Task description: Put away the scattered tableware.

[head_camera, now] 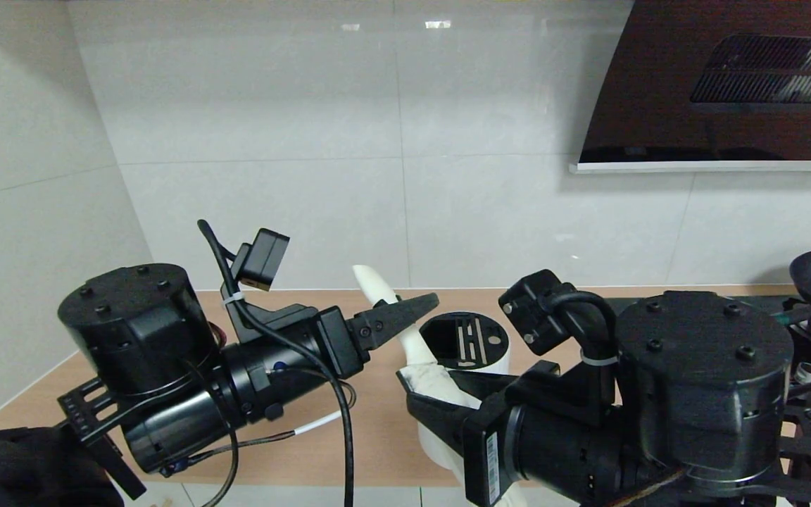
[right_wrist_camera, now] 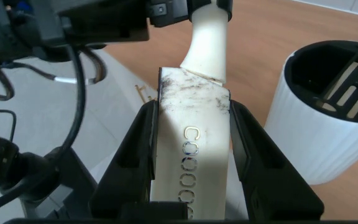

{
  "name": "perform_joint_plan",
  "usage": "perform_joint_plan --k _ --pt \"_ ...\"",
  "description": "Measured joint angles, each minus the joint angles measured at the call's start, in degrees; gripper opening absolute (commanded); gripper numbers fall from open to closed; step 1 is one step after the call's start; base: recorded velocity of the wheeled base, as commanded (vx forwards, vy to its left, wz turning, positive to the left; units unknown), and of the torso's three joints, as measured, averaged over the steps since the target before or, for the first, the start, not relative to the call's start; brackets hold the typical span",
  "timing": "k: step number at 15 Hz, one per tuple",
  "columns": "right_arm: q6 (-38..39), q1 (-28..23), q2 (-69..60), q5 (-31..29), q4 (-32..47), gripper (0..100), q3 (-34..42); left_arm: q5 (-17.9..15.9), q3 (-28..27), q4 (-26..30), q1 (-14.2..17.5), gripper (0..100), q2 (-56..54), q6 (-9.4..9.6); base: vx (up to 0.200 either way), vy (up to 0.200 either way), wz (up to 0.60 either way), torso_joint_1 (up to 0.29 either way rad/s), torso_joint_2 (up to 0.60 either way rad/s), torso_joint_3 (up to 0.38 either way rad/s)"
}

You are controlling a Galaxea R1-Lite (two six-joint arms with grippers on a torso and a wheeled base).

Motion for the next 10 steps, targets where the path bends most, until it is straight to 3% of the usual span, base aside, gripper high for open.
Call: perform_joint_plan --k 1,10 --pt "0.0 0.1 0.0 0.0 0.0 0 0.0 0.1 0.0 0.0 -0.2 0 0.1 0.01 0.000 0.000 0.00 0.000 0.00 0.000" --pt "0.0 0.4 0.4 -0.6 0.0 0 0.1 0.1 0.1 -0.1 -0.7 0 0.2 0.00 0.000 0.000 0.00 0.000 0.00 0.000"
